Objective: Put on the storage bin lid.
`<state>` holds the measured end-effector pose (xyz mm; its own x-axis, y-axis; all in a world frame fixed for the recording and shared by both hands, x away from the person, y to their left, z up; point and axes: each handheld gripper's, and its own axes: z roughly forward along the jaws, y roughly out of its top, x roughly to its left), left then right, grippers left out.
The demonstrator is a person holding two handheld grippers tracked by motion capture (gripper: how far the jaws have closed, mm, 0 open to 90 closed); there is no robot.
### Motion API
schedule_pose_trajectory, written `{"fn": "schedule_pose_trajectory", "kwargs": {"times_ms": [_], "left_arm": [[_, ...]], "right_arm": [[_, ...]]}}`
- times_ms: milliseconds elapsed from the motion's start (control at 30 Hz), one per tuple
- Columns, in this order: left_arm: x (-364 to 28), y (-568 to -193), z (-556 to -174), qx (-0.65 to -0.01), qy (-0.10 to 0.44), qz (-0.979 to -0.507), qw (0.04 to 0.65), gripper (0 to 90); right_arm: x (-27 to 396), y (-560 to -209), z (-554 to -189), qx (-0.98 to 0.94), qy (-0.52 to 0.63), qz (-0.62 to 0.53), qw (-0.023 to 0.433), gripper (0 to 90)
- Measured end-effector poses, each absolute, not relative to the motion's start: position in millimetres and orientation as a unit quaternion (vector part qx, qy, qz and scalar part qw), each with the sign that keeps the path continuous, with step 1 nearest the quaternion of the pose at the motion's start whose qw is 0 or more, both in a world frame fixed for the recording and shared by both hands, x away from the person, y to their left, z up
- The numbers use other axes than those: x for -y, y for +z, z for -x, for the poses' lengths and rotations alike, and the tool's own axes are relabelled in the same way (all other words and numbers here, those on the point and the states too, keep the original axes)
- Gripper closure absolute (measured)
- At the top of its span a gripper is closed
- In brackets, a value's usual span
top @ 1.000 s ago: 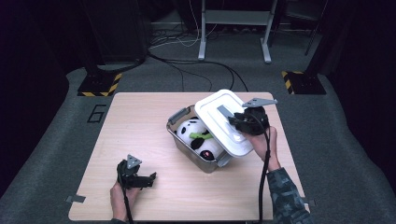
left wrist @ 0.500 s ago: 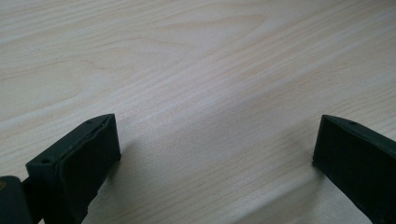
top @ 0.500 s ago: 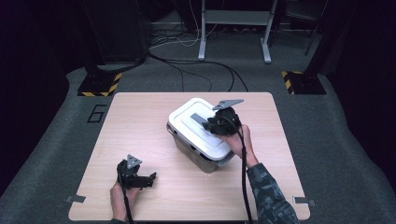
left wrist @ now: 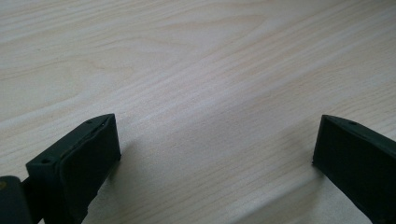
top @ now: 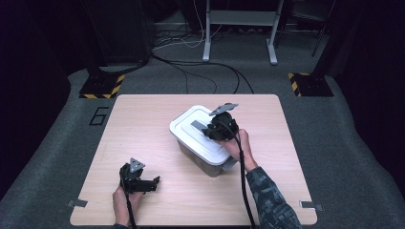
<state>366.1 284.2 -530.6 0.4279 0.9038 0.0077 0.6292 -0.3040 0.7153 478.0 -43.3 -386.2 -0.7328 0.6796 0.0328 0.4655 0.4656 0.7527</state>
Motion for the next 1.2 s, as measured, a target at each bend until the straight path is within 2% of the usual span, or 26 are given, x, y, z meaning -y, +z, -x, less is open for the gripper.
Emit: {"fn": "schedule_pose_trajectory", "kwargs": {"times_ms": [433, 900, 967, 1200], "left_arm": [[-284.2, -530.6, -366.1, -0.492, 0.211, -0.780, 0.326, 0.3], [-284.2, -530.6, -366.2, -0.491, 0.210, -0.780, 0.326, 0.3], [-284.2, -530.6, -366.2, -0.491, 0.210, -0.780, 0.326, 0.2], [-284.2, -530.6, -366.2, -0.491, 0.210, -0.780, 0.326, 0.3]], "right_arm": [[42.0, -390.4, -469.4, -0.843, 0.388, -0.344, 0.146, 66.6], [46.4, -392.7, -470.4, -0.837, 0.400, -0.349, 0.133, 65.3], [49.1, -391.7, -470.8, -0.832, 0.410, -0.350, 0.134, 53.8], [73.7, -377.9, -459.2, -0.809, 0.439, -0.362, 0.150, 26.6]]}}
